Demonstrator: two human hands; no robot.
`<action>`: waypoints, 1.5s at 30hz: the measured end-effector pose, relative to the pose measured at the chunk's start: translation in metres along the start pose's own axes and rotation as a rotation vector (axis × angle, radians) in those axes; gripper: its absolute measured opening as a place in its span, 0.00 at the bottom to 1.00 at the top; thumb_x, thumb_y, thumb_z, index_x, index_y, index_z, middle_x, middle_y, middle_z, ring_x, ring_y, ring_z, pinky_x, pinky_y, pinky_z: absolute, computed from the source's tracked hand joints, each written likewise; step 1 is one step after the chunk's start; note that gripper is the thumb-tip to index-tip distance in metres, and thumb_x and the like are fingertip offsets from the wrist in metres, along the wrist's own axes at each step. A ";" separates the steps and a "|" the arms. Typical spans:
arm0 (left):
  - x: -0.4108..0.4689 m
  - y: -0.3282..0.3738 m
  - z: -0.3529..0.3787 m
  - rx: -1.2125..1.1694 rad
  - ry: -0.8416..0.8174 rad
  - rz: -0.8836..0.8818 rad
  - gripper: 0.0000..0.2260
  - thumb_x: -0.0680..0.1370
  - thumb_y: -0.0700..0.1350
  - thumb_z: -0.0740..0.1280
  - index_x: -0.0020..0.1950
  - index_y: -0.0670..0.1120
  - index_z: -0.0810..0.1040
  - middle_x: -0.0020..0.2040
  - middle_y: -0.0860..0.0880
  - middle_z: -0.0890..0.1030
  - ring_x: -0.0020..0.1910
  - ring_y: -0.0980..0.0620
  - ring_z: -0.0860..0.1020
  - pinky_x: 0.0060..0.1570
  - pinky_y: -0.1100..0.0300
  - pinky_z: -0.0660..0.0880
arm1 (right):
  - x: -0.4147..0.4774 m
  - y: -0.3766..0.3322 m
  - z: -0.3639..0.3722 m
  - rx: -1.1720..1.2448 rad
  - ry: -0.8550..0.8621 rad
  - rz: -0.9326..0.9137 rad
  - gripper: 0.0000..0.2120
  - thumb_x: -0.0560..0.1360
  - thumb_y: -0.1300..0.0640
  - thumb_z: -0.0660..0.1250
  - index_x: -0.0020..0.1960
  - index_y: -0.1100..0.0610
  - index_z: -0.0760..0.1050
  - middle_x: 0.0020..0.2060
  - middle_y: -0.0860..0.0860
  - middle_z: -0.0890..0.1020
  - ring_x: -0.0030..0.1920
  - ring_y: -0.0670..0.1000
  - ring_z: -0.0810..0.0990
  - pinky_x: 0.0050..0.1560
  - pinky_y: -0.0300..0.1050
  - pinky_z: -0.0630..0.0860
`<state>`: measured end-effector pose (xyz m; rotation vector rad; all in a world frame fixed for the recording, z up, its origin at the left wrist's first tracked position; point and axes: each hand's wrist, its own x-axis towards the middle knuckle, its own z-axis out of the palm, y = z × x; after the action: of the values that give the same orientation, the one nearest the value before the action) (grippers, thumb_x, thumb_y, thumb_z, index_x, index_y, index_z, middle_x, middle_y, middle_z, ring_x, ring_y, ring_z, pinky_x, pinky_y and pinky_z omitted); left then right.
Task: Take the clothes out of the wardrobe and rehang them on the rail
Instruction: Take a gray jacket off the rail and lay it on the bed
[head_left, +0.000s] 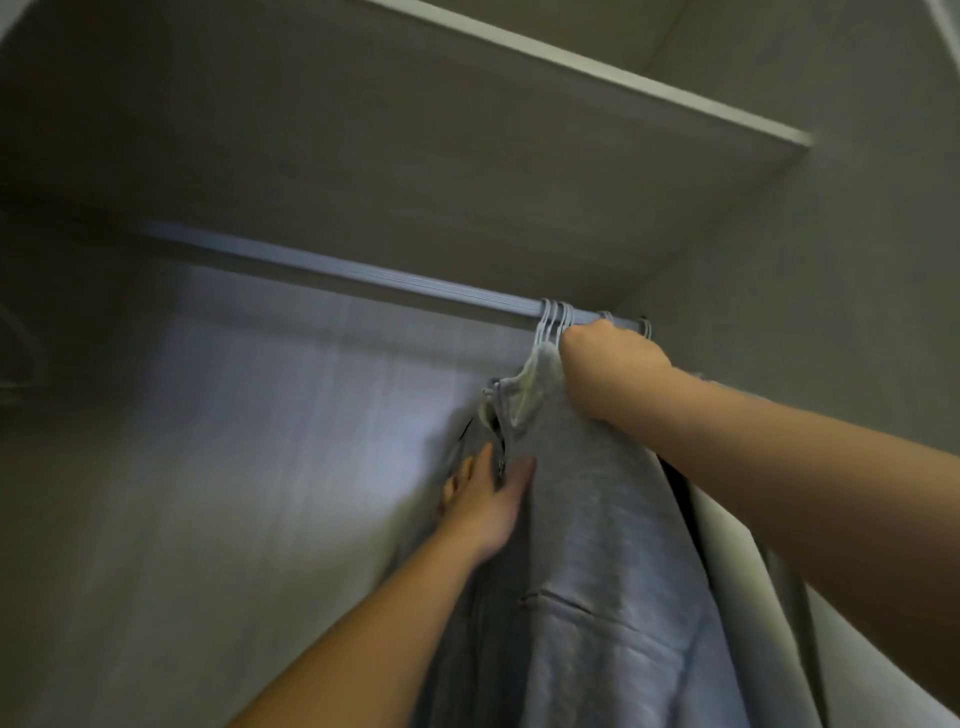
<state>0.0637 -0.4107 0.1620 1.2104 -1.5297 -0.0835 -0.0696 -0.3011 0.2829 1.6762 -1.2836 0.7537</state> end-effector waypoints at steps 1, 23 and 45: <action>0.003 -0.001 0.001 -0.012 -0.005 0.011 0.39 0.74 0.75 0.50 0.80 0.57 0.55 0.81 0.52 0.57 0.79 0.45 0.54 0.77 0.44 0.53 | 0.003 -0.004 0.001 -0.012 -0.005 0.022 0.13 0.78 0.66 0.57 0.61 0.63 0.73 0.58 0.61 0.76 0.57 0.65 0.77 0.47 0.53 0.71; 0.020 -0.009 -0.016 -0.428 -0.105 0.119 0.46 0.67 0.76 0.59 0.80 0.60 0.48 0.78 0.52 0.64 0.76 0.48 0.65 0.75 0.49 0.62 | 0.014 -0.032 -0.009 0.081 0.097 0.182 0.02 0.77 0.62 0.57 0.46 0.56 0.66 0.52 0.59 0.76 0.52 0.64 0.77 0.43 0.50 0.68; -0.019 0.120 -0.043 -0.157 0.462 0.628 0.32 0.78 0.62 0.48 0.76 0.44 0.66 0.78 0.41 0.64 0.76 0.38 0.61 0.74 0.42 0.57 | -0.128 0.099 -0.140 -0.375 0.397 0.108 0.13 0.82 0.48 0.52 0.51 0.56 0.67 0.42 0.59 0.81 0.39 0.65 0.80 0.35 0.52 0.71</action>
<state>0.0185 -0.3183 0.2396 0.5323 -1.3893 0.4529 -0.1956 -0.1294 0.2619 1.1005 -1.1512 0.8041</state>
